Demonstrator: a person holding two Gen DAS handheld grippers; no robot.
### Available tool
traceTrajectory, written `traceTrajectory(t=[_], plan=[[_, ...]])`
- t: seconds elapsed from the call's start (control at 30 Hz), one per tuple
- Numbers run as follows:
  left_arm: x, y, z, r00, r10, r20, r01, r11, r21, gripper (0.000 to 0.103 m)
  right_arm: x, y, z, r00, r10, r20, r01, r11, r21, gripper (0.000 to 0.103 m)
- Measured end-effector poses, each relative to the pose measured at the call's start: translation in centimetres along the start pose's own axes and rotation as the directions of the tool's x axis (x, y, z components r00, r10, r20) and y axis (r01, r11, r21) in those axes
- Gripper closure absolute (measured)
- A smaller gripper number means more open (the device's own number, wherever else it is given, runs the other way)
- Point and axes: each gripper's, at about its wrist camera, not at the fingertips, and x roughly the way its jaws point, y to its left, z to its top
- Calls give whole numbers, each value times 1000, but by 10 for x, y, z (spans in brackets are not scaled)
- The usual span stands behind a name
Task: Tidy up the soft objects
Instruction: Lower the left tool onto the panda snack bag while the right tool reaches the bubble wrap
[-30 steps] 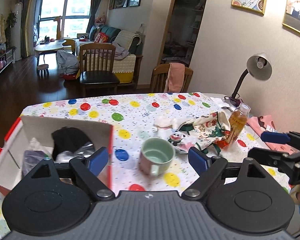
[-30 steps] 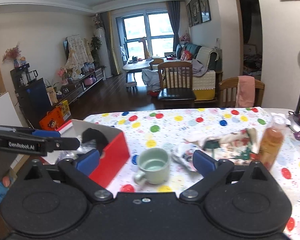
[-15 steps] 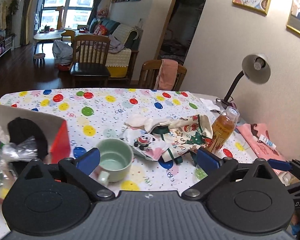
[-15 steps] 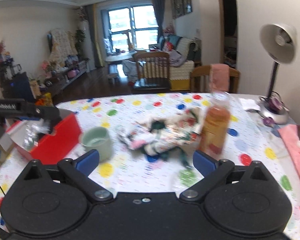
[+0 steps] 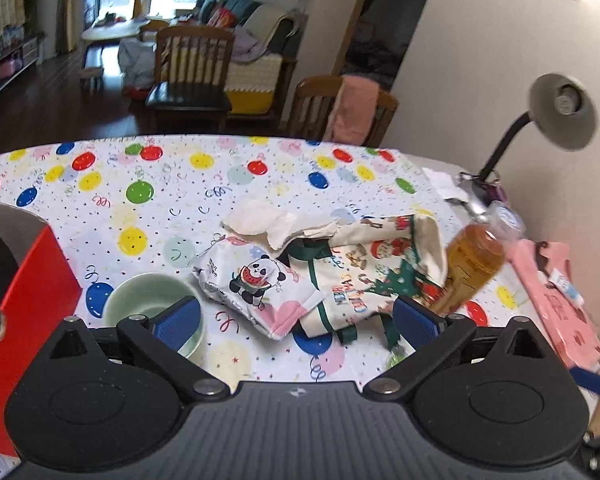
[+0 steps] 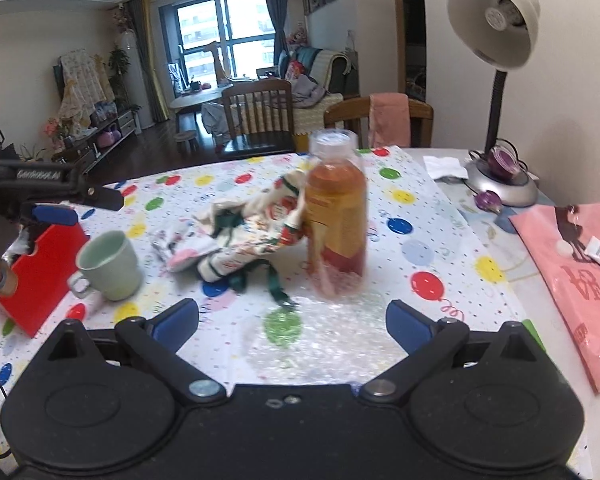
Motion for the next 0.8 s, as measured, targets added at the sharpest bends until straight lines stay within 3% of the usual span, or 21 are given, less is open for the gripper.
traceTrajectory(t=[0.2, 0.37, 0.53, 0.8], plan=[[41, -14, 22, 994, 83, -73, -85, 996, -29, 0, 16, -29, -5, 999, -20, -26, 21, 999, 29, 3], [75, -18, 41, 979, 162, -123, -170, 984, -60, 0, 26, -47, -7, 999, -12, -36, 14, 997, 73, 3], [107, -12, 61, 964, 184, -192, -211, 968, -132, 0, 37, -54, -6, 999, -10, -48, 13, 998, 60, 3], [161, 7, 64, 914, 227, -337, -303, 933, -194, 0, 62, -61, -8, 997, 1, -78, 3, 999, 50, 3]])
